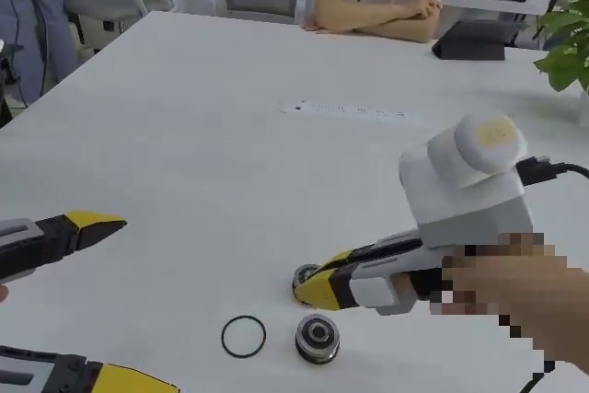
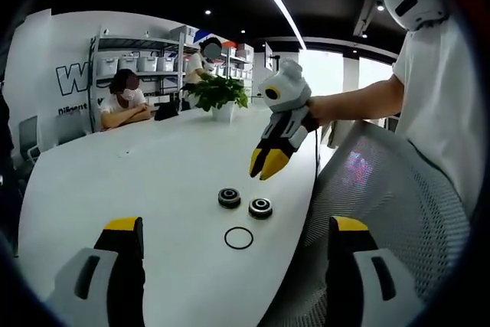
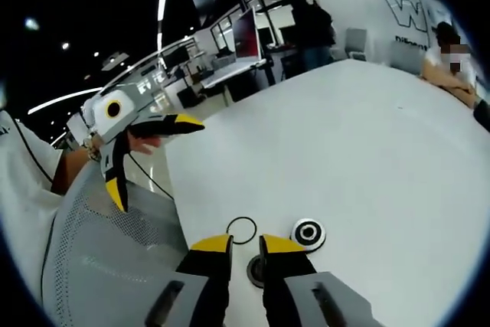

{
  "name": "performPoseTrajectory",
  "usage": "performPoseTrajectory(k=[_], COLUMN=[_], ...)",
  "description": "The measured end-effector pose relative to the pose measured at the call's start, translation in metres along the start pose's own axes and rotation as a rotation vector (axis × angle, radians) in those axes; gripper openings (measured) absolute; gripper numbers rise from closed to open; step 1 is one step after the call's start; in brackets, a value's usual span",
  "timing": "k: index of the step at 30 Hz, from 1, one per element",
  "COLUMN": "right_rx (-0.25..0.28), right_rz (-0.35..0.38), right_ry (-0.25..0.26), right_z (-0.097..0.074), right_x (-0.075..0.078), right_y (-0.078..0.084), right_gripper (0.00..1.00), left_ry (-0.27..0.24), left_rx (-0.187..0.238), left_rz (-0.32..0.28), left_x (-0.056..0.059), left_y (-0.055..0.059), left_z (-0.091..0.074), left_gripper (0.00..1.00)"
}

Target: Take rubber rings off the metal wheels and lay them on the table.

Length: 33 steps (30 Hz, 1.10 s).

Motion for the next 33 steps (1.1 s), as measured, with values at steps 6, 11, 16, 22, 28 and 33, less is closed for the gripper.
performPoseTrajectory(k=[6, 11, 16, 22, 28, 33], right_rx=[0.002, 0.011, 0.019, 0.034, -0.034, -0.042], right_rz=[-0.019, -0.051, -0.045, -0.065, -0.092, -0.096], right_ry=[0.029, 0.043, 0.036, 0.046, 0.036, 0.046], right_z=[-0.017, -0.021, -0.017, -0.004, 0.005, 0.009], right_x=[0.006, 0.011, 0.015, 0.020, 0.022, 0.025], right_y=[0.009, 0.018, 0.025, 0.039, 0.052, 0.058], right_gripper=[0.14, 0.19, 0.21, 0.31, 0.30, 0.33], left_ry=[0.023, 0.023, 0.033, 0.057, 0.089, 0.125], left_rx=[-0.008, -0.009, 0.002, -0.016, -0.025, -0.031], left_rz=[0.024, 0.054, 0.079, 0.132, 0.199, 0.251], left_x=[0.000, -0.003, -0.007, -0.011, -0.015, -0.020], left_y=[-0.006, -0.014, -0.027, -0.040, -0.059, -0.075], left_z=[0.006, 0.009, 0.013, 0.020, 0.030, 0.042], left_gripper=[0.99, 0.98, 0.97, 0.96, 0.95, 0.93])
Point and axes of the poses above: the centre of the closed fingertips' face, and the gripper's own axes: z roughly forward along the fingers, x roughly to its right, y roughly out of its underside, the point moved 9 cm from there along -z, roughly backward along the fingers, and after that the axes turned 6 degrees about y, right-handed, at the moved point
